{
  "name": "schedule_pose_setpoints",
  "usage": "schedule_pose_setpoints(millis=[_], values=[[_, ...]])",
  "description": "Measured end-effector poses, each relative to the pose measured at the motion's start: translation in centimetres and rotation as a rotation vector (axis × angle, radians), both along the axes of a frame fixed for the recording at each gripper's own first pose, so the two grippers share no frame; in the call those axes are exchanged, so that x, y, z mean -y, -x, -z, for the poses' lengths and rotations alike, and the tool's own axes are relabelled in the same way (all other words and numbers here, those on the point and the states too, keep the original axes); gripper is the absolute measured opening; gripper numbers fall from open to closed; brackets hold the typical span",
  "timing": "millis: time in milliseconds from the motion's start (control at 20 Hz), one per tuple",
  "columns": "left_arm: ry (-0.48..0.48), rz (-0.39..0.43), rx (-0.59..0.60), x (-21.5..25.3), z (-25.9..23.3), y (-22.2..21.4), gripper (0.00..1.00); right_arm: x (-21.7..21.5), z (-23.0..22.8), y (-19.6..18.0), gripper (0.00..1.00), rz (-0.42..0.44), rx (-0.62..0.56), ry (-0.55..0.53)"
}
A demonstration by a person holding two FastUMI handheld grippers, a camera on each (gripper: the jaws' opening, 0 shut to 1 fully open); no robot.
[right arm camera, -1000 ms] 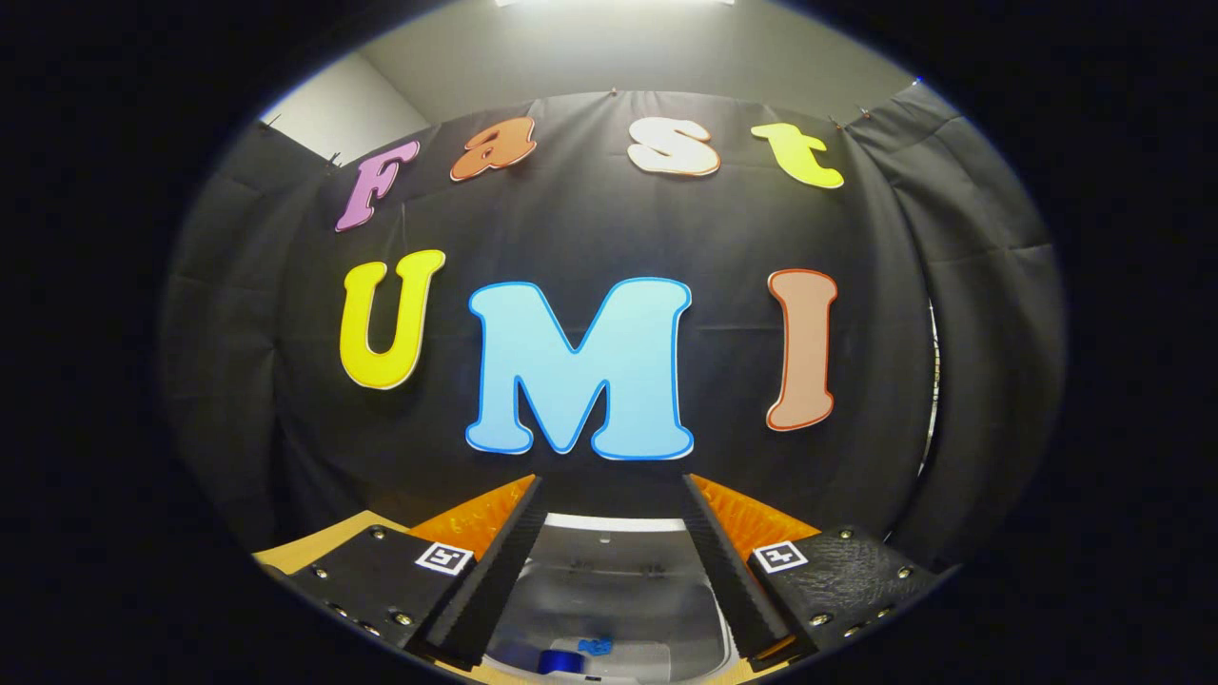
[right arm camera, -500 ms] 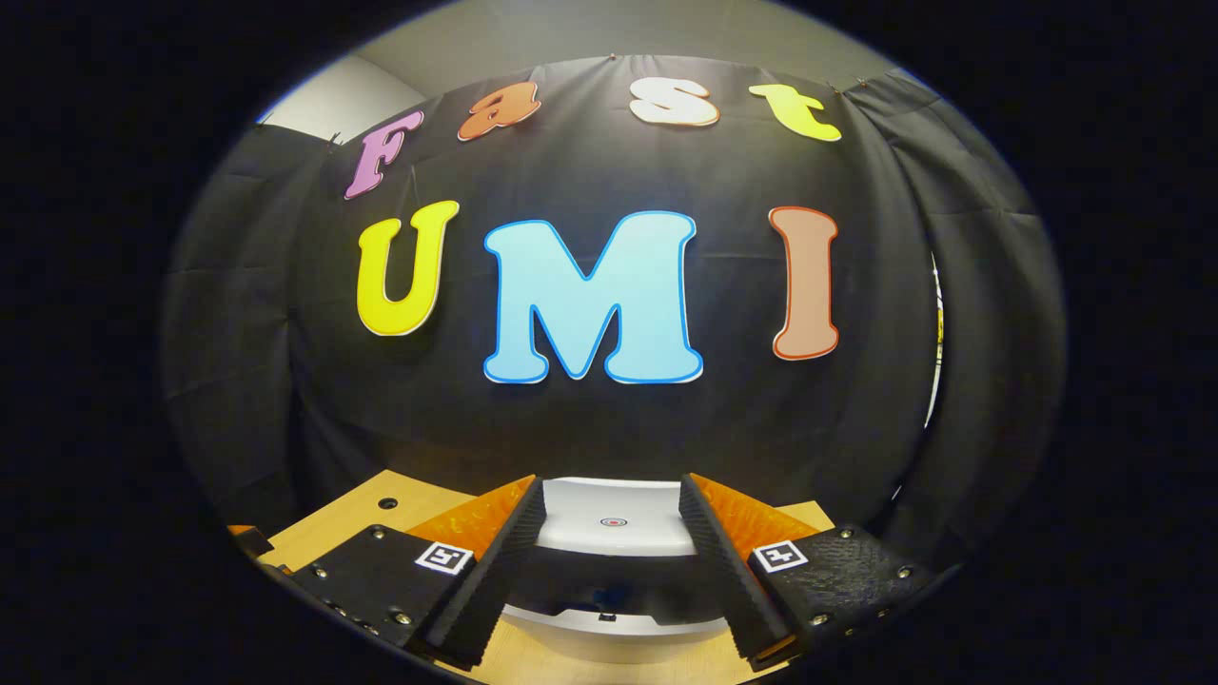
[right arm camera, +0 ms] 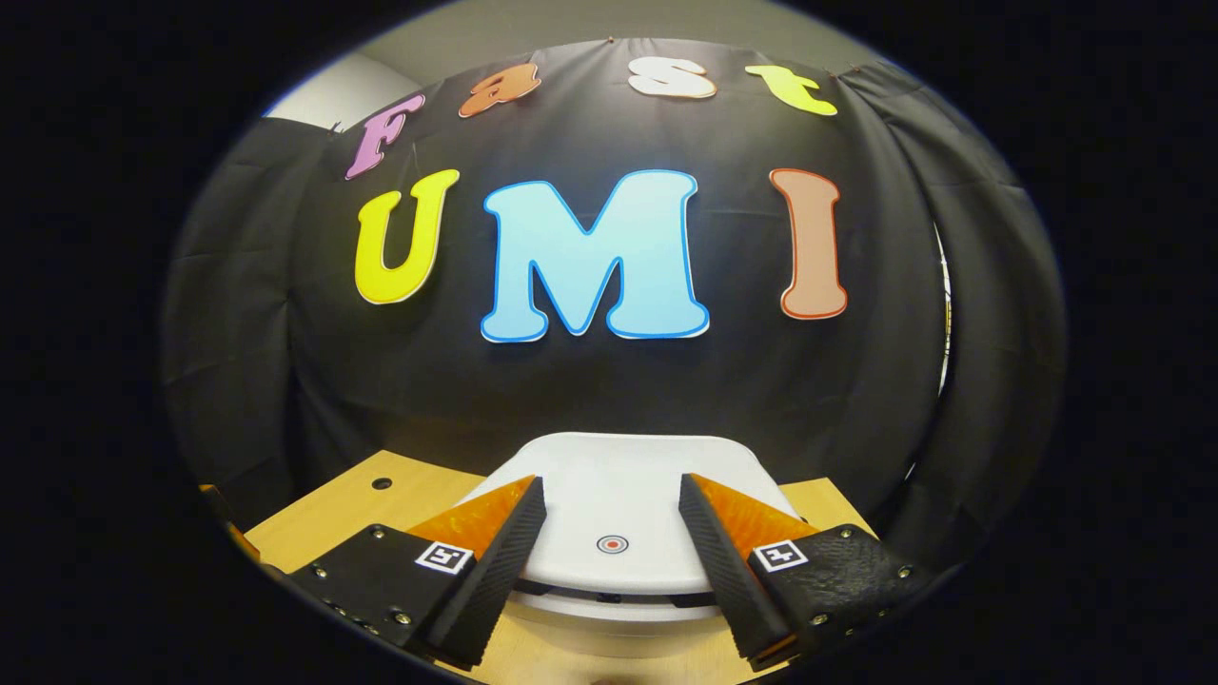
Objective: Press the lid of the desktop garbage bin to open it, pick up the crumpled paper on the desktop and throw it into the bin, then pick up the pop can on the desktop and drop it into the bin, and finally close the garbage bin lid.
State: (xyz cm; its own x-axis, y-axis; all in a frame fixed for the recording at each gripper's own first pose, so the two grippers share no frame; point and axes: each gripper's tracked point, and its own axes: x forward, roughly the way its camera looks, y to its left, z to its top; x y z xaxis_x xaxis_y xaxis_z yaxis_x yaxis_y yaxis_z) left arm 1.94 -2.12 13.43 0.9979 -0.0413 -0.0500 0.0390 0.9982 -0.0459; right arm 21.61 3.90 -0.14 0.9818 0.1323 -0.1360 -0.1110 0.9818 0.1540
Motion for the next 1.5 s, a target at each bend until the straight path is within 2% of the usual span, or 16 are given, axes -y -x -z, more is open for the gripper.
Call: schedule_pose_setpoints(millis=[300,500,800,950,1500], values=[[0.001,-0.010,-0.016,0.1,0.5,0.1,0.96,-0.3,1.0,-0.1,0.92,0.020,0.038,0.048],[0.003,-0.001,-0.022,0.4,0.8,-0.1,0.96,-0.1,1.0,-0.2,0.93,0.037,0.085,0.013],[0.012,0.020,-0.029,0.4,1.3,0.2,0.95,-0.2,1.9,-0.2,0.95,0.045,0.107,0.049],[0.022,0.037,-0.028,0.1,1.4,0.4,0.95,0.0,2.1,-0.4,0.95,0.073,0.166,0.014],[0.058,0.127,-0.021,-2.2,1.3,2.5,0.96,0.1,1.6,1.0,0.94,0.164,0.121,0.009]])
